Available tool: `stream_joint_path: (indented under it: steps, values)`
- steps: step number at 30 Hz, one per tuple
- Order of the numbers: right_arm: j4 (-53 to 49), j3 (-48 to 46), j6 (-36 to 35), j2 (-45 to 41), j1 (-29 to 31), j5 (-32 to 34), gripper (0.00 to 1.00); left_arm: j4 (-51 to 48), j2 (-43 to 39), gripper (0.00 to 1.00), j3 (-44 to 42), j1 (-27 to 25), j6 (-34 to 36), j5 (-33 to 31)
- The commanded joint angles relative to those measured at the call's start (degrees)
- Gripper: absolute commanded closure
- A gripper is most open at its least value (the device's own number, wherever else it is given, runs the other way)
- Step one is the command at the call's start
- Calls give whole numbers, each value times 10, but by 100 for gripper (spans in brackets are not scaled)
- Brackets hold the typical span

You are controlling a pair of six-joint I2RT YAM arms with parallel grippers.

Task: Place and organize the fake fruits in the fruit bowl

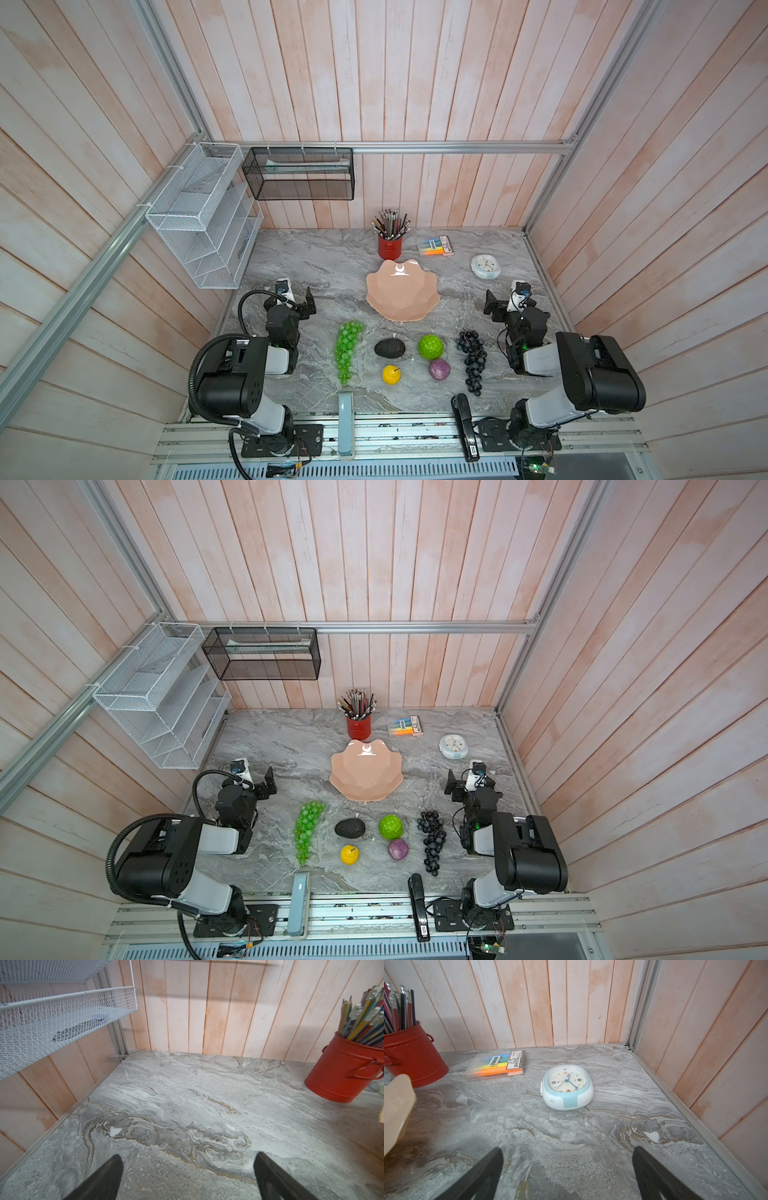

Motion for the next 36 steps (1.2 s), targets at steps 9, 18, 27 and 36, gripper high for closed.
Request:
stream_joint_path:
  steps: [9, 18, 27, 36]
  values:
    - [-241, 102, 66, -141, 4, 70, 7, -270, -77, 0, 134, -18, -30, -155]
    - [-577, 260, 117, -216, 95, 8, 14, -681, -98, 0, 351, -80, -133, -191]
    - [-869, 316, 145, -262, 325, -12, 15, -766, -161, 0, 374, -161, -214, -92]
    - [-946, 327, 167, -180, 428, -33, 10, -720, -174, 0, 350, -162, -270, -58]
